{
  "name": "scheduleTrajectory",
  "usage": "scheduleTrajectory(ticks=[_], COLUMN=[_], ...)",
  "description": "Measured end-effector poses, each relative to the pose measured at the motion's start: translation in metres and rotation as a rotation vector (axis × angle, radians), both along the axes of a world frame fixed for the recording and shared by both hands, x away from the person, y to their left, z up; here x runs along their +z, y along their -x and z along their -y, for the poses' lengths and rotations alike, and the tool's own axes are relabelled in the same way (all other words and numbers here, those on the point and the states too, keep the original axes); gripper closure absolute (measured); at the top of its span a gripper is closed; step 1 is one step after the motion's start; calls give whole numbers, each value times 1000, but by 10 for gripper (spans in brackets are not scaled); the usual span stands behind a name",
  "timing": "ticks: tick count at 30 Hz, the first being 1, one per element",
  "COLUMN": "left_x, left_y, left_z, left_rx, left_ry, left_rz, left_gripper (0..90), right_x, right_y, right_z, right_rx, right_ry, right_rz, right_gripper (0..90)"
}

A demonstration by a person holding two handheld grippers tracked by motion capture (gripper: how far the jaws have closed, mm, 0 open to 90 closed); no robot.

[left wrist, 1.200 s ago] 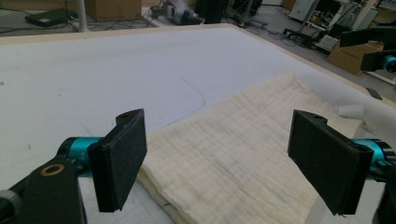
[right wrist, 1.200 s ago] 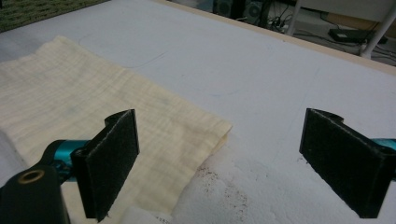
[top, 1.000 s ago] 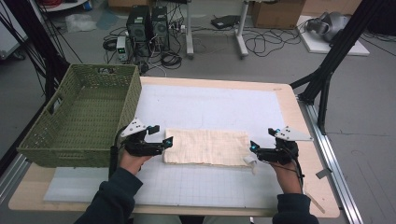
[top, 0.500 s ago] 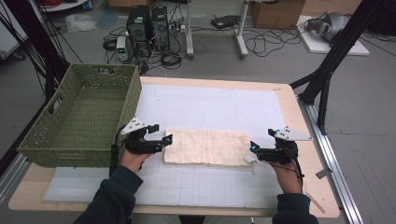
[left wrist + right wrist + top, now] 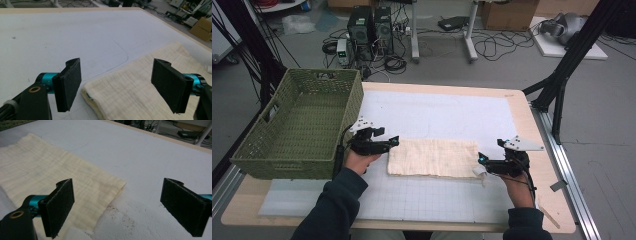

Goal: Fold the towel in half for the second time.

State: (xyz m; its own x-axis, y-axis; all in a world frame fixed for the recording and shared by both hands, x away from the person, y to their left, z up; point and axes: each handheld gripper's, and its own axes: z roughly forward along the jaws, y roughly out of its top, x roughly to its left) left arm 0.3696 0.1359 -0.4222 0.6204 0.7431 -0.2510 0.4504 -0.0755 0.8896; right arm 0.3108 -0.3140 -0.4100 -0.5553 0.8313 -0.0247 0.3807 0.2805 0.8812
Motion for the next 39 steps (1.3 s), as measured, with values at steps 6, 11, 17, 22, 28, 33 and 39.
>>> scheduleTrajectory(ticks=[6,11,17,22,28,33,39], left_x=[-6,-12,-26,-28,-28,-29,-29], left_y=[-6,-12,-22,-24,-23,-22,-21], left_z=[-1,0,3,5,13,22,24], left_rx=[11,6,30,34,18,-16,-71], left_ry=[-26,-32,-86,-130,-210,-309,-316], left_rz=[-13,-12,-65,-62,-59,-51,-32], left_gripper=[278,343,374,434,526,648,821], right_x=[-2,-2,-2,-4,-4,-4,0], right_y=[0,0,0,-2,-3,-4,-13], right_z=[-2,-3,-5,-7,-8,-8,-10], right_rx=[0,10,17,19,21,18,0], right_ry=[8,12,15,19,21,14,20], right_rz=[-11,-19,-18,-24,-30,-32,-37], right_gripper=[112,112,113,113,113,113,113])
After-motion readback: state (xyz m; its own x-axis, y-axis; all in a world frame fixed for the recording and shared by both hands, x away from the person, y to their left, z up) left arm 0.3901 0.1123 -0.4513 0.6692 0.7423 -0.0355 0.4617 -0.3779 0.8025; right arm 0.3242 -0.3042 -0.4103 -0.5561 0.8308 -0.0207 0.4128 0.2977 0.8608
